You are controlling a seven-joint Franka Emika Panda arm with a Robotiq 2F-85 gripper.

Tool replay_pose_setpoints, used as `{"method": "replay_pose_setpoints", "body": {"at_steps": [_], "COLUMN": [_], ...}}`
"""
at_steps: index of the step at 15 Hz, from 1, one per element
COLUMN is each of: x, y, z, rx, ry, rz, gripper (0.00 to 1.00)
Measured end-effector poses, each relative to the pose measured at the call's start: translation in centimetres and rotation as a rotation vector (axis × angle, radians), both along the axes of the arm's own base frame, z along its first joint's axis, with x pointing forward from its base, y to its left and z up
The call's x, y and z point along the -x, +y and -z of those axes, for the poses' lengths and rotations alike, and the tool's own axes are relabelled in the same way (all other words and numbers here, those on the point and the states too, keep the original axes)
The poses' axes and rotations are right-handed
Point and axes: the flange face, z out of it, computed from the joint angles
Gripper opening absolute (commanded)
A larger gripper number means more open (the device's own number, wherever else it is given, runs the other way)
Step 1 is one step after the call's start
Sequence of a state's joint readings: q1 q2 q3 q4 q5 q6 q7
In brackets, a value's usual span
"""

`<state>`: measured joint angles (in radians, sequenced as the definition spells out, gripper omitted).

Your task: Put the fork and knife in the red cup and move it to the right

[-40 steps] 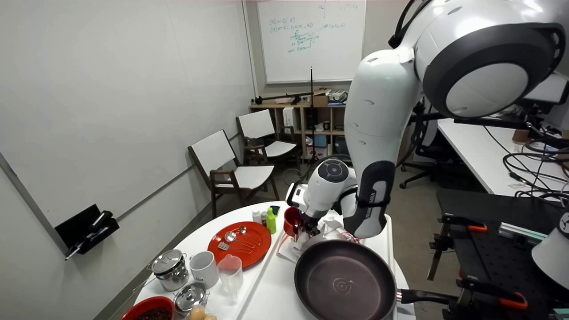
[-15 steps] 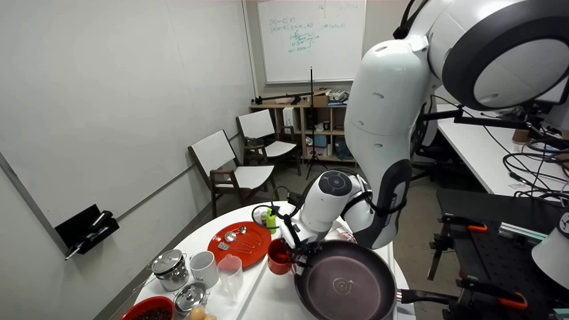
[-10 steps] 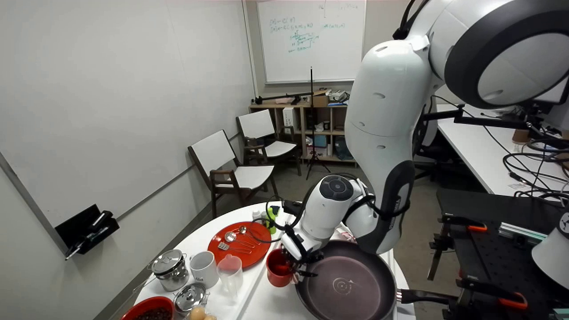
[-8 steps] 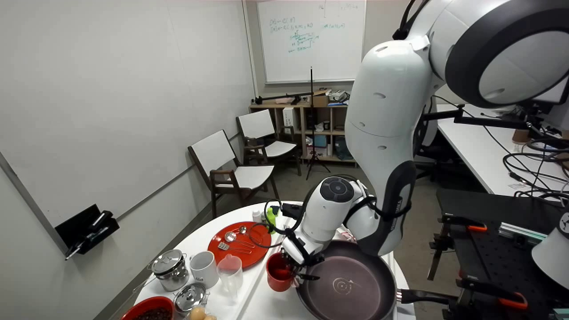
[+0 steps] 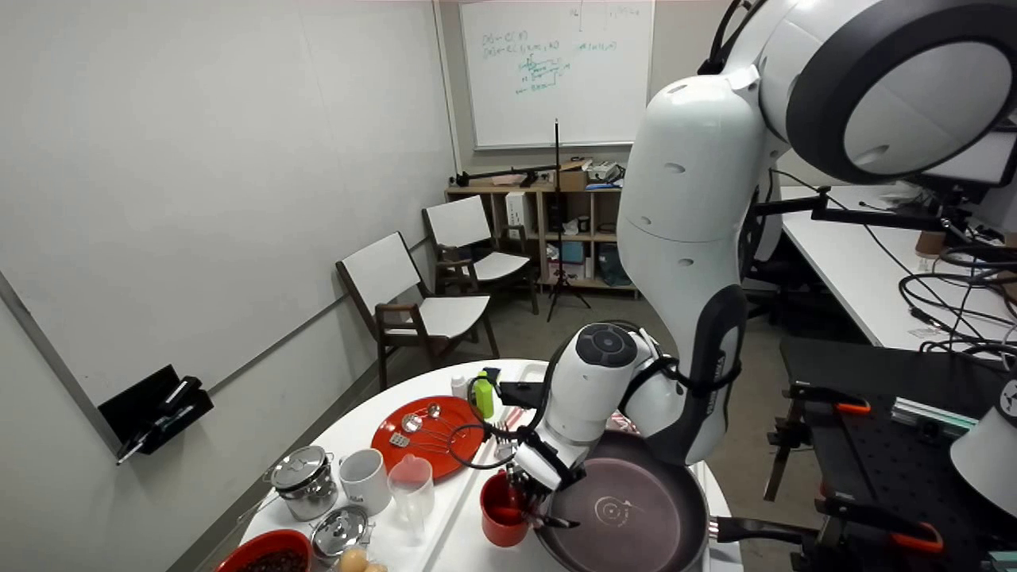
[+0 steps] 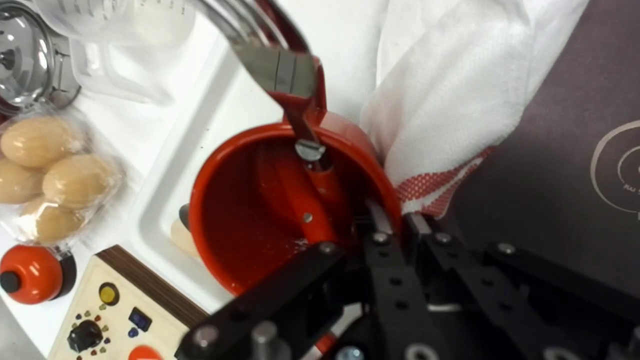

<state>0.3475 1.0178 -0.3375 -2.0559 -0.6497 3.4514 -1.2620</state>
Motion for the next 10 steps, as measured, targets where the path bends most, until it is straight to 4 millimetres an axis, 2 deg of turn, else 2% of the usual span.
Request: {"method": "replay_pose_setpoints", "body": {"at_steps": [10], "x": [-1.0], "y": [0.2], "z": [0.2], "rx": [-0.027], "ry": [0.072], "rz": [-0.008], "gripper": [0.02]}}
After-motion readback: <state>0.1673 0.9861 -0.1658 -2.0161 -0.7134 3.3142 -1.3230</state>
